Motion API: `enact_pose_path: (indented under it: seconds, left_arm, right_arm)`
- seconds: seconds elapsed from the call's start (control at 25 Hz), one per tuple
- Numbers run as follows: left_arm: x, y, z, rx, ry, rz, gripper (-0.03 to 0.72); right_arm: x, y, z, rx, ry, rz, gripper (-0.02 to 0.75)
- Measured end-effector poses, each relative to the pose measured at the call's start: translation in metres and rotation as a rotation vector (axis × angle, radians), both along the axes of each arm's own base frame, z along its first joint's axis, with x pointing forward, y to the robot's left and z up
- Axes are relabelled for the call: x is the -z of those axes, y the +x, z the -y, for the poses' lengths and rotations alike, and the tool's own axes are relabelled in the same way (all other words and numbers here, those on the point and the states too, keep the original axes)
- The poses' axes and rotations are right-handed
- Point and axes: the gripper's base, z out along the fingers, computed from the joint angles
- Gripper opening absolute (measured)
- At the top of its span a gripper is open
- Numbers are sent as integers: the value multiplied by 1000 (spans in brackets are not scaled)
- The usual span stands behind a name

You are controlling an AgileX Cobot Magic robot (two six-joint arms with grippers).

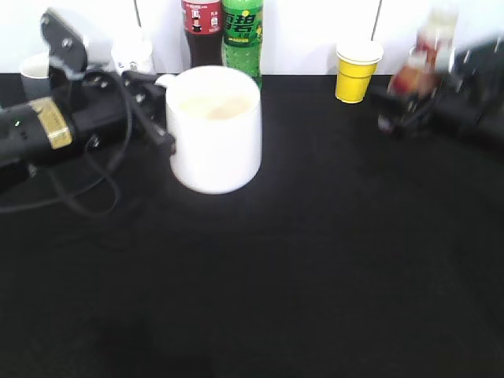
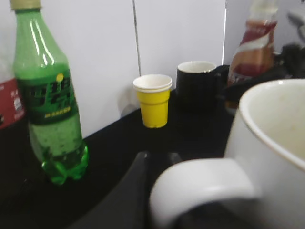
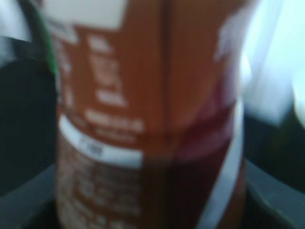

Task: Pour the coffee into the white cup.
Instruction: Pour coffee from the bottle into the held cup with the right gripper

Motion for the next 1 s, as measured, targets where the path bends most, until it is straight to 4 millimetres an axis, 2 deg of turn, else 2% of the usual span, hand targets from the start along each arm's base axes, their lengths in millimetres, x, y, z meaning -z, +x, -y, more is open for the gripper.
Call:
enact_pose_path:
  seconds: [0.08, 0.16, 0.24, 0.36, 0.48, 0.56, 0.76, 1.0]
  left_arm:
    - [-9, 0, 14, 40, -19, 16, 63]
    - [-15, -2, 33, 87, -13, 31, 63]
    - [-17, 0, 53, 129, -28, 28, 63]
    - [-21, -2, 79, 177, -44, 7, 63]
    - [-21, -5, 91, 192, -32, 2, 63]
    - [-19, -4, 94, 193, -27, -7, 63]
    - [-19, -7, 97, 205, -29, -6, 63]
    - [-21, -8, 98, 216, -40, 4, 63]
  right_arm:
    - [-35, -12, -6, -58, -95, 58, 516]
    - [-65, -27, -21, -99, -151, 121, 515]
    - [-80, -39, -37, -153, -204, 157, 515]
    - [-93, -51, -41, -216, -384, 274, 515]
    - [-105, -55, -40, -230, -523, 418, 515]
    - [-112, -54, -41, -235, -607, 502, 515]
    - [-112, -54, -41, -260, -824, 667, 515]
    - [-112, -54, -41, -274, -943, 756, 515]
